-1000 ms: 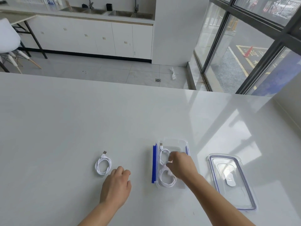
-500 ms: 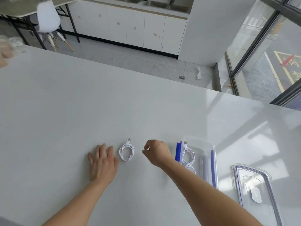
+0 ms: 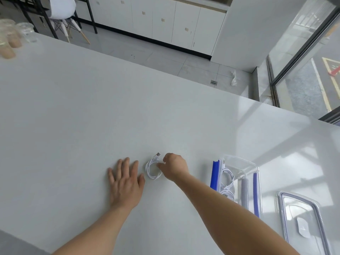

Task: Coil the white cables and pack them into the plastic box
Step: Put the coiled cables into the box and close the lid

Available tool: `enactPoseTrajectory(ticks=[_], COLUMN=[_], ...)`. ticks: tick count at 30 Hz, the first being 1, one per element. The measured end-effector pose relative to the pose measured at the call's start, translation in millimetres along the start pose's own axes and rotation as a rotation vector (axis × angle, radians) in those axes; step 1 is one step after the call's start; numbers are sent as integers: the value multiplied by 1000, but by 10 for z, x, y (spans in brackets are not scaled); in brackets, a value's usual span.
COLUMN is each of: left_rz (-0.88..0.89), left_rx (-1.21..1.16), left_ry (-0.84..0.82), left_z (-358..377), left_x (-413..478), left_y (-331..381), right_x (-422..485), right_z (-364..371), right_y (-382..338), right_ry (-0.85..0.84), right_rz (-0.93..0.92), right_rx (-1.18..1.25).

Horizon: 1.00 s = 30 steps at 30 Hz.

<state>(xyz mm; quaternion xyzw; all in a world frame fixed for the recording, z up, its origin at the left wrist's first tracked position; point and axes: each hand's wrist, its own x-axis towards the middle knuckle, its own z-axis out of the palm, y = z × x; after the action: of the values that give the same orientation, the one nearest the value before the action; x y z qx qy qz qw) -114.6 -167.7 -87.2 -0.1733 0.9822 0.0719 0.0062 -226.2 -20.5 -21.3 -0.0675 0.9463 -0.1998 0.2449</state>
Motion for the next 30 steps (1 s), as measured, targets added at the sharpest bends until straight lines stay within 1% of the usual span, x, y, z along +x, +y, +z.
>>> enactPoseTrajectory(ticks=[6, 9, 13, 16, 21, 25, 30], left_rz=[7, 11, 2, -5, 3, 16, 12], left_rx=[-10, -22, -50, -50, -52, -67, -52], left_ry=[35, 44, 49, 50, 45, 66, -4], left_z=[30, 46, 48, 42, 35, 23, 8], left_x=[-4, -8, 8, 15, 4, 3, 38], left_y=[-21, -31, -15, -10, 10, 16, 30], right_x=[-9, -28, -93, -174, -410, -643, -975], right_z=[38, 84, 66, 30, -127, -288, -664], right_y=[-129, -126, -31, 101, 322, 448, 669], right_ry=[-17, -12, 3, 36, 108, 158, 274], right_rz=[35, 79, 69, 66, 66, 51, 50], right_rx=[-56, -21, -2, 6, 108, 140, 160])
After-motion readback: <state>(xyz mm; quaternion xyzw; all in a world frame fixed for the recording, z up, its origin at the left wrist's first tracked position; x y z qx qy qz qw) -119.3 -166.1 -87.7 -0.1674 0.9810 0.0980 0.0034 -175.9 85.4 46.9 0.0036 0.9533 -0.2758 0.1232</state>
